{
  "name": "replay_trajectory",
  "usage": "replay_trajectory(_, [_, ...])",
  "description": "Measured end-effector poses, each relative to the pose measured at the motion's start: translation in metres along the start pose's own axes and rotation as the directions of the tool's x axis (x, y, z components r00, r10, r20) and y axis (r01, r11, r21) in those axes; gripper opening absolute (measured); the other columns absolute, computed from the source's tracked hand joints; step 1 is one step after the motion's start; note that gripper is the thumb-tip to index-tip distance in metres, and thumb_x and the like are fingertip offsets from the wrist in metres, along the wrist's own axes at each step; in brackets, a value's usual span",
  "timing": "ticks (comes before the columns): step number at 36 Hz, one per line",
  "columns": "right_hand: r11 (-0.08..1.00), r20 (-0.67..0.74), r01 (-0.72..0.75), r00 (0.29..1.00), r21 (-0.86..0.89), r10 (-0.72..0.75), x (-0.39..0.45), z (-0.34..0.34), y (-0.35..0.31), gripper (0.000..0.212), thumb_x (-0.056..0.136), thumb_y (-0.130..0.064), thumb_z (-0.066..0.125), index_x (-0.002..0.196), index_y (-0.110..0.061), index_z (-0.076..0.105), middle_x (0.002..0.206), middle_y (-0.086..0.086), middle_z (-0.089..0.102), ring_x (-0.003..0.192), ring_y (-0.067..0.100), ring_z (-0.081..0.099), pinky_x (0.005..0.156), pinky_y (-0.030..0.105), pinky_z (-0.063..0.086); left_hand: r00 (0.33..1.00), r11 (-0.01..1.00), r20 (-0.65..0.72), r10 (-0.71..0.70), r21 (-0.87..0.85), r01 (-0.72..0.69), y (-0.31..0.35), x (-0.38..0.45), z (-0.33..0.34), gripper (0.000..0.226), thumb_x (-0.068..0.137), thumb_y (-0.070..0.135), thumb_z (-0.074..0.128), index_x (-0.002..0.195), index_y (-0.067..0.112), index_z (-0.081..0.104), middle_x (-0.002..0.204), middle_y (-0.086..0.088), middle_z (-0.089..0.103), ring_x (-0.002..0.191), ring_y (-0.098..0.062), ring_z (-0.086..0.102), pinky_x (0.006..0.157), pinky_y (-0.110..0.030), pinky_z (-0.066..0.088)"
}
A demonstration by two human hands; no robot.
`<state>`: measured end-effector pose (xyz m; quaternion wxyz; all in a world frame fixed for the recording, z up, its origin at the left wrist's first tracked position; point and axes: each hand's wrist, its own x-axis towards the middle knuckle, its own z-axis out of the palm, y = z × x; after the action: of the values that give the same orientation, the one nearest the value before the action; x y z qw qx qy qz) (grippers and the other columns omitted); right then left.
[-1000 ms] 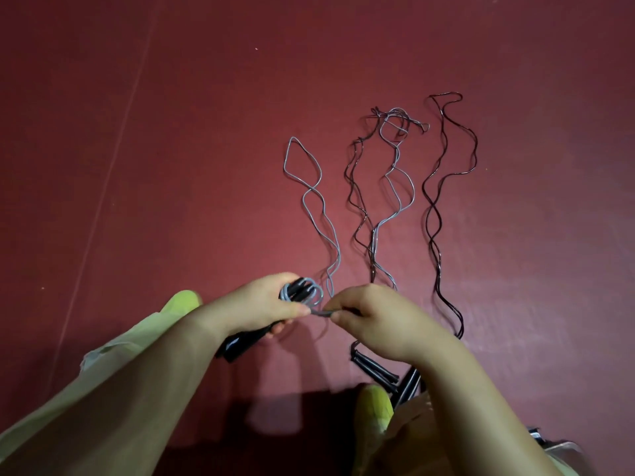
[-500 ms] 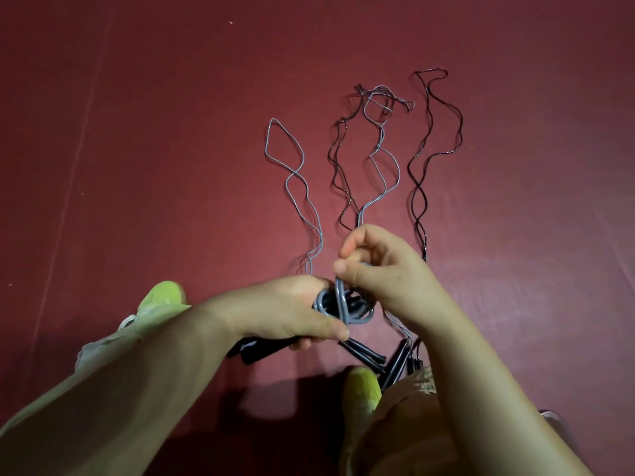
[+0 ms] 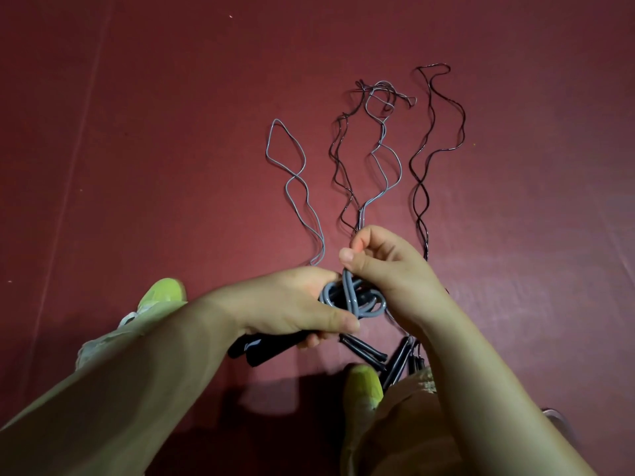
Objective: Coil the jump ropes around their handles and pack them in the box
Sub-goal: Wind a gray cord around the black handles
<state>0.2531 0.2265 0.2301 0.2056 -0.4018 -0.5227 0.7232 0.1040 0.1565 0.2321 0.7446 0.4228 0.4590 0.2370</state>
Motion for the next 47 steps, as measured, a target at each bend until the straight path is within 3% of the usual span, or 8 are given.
replay_trajectory(12, [0.985, -0.05, 0.145, 0.987, -0.097, -0.151, -0.005, 0.011, -0.003, 0.049, 0.091, -0.039, 0.045, 0.076, 0.008, 0.048, 0.065, 0.015, 0.042, 0.052, 0.015, 0.033, 0.044, 0.02, 0.025, 0.994, 0.994, -0.101, 0.045, -0.09, -0.055, -0.001, -0.003, -0.015, 0.013, 0.073, 0.013, 0.06, 0.077, 0.01, 0.048, 0.053, 0.002, 0.052, 0.045, -0.012, 0.046, 0.046, -0.024, 0.041])
replay_trajectory(17, [0.959, 0.02, 0.173, 0.985, -0.223, -0.173, -0.006, 0.006, 0.001, 0.04, 0.09, -0.05, 0.047, 0.081, -0.02, 0.07, 0.07, 0.019, 0.055, 0.063, 0.023, 0.047, 0.056, 0.03, 0.042, 0.991, 0.994, -0.13, 0.033, -0.1, -0.046, -0.002, -0.006, -0.017, 0.01, 0.072, 0.015, 0.06, 0.075, 0.013, 0.05, 0.054, 0.003, 0.052, 0.045, -0.012, 0.046, 0.045, -0.023, 0.041])
replay_trajectory(20, [0.913, 0.086, 0.207, 0.978, -0.351, -0.188, -0.006, 0.007, 0.004, 0.055, 0.087, -0.064, 0.046, 0.09, -0.012, 0.067, 0.078, 0.017, 0.062, 0.072, 0.031, 0.057, 0.069, 0.044, 0.047, 0.988, 0.984, -0.146, 0.051, -0.159, -0.074, 0.0, -0.007, -0.02, 0.003, 0.074, 0.014, 0.061, 0.076, 0.017, 0.06, 0.055, 0.002, 0.052, 0.045, -0.013, 0.045, 0.046, -0.023, 0.041])
replay_trajectory(24, [0.871, 0.057, 0.228, 0.972, -0.436, -0.226, -0.005, 0.01, 0.004, 0.041, 0.084, -0.055, 0.042, 0.084, -0.022, 0.066, 0.066, -0.018, 0.056, 0.065, 0.0, 0.049, 0.065, 0.021, 0.038, 0.979, 0.991, -0.2, 0.044, -0.117, -0.068, 0.003, -0.007, -0.023, 0.022, 0.087, -0.003, 0.058, 0.073, 0.013, 0.056, 0.054, 0.0, 0.051, 0.045, -0.015, 0.045, 0.044, -0.022, 0.04])
replay_trajectory(27, [0.883, -0.003, 0.193, 0.977, -0.428, -0.215, -0.003, 0.011, 0.007, 0.037, 0.08, -0.057, 0.047, 0.075, -0.024, 0.065, 0.064, -0.011, 0.058, 0.062, 0.001, 0.049, 0.06, 0.025, 0.04, 0.975, 0.989, -0.222, 0.027, -0.136, -0.059, 0.004, -0.005, -0.025, 0.01, 0.088, -0.002, 0.058, 0.094, 0.004, 0.052, 0.053, 0.002, 0.053, 0.046, -0.014, 0.046, 0.044, -0.022, 0.041])
replay_trajectory(30, [0.898, -0.033, 0.172, 0.979, -0.406, -0.202, -0.003, 0.011, 0.006, 0.031, 0.084, -0.043, 0.056, 0.075, -0.014, 0.063, 0.059, -0.002, 0.058, 0.051, 0.001, 0.048, 0.049, 0.019, 0.039, 0.984, 0.982, -0.179, 0.015, -0.184, -0.049, 0.003, -0.005, -0.027, 0.034, 0.076, 0.009, 0.063, 0.108, 0.004, 0.052, 0.057, 0.003, 0.055, 0.049, -0.013, 0.049, 0.046, -0.023, 0.042])
replay_trajectory(39, [0.884, -0.24, 0.088, 0.946, -0.459, -0.219, 0.003, 0.002, 0.011, 0.031, 0.096, -0.03, 0.056, 0.067, -0.023, 0.06, 0.055, -0.015, 0.054, 0.052, 0.002, 0.043, 0.053, 0.022, 0.036, 0.979, 0.907, -0.034, -0.203, -0.384, 0.174, -0.006, -0.002, -0.01, 0.017, 0.077, 0.02, 0.069, 0.088, 0.011, 0.059, 0.059, -0.001, 0.054, 0.049, -0.013, 0.05, 0.05, -0.026, 0.046])
replay_trajectory(47, [0.891, -0.313, -0.067, 0.946, -0.45, -0.087, 0.008, 0.009, 0.02, 0.048, 0.101, -0.037, 0.042, 0.06, -0.011, 0.046, 0.05, -0.005, 0.034, 0.045, 0.007, 0.025, 0.045, 0.023, 0.023, 0.948, 0.964, -0.241, -0.208, -0.213, 0.157, -0.012, 0.008, -0.013, 0.025, 0.092, 0.026, 0.06, 0.074, 0.019, 0.044, 0.055, 0.006, 0.042, 0.042, -0.006, 0.033, 0.041, -0.018, 0.028])
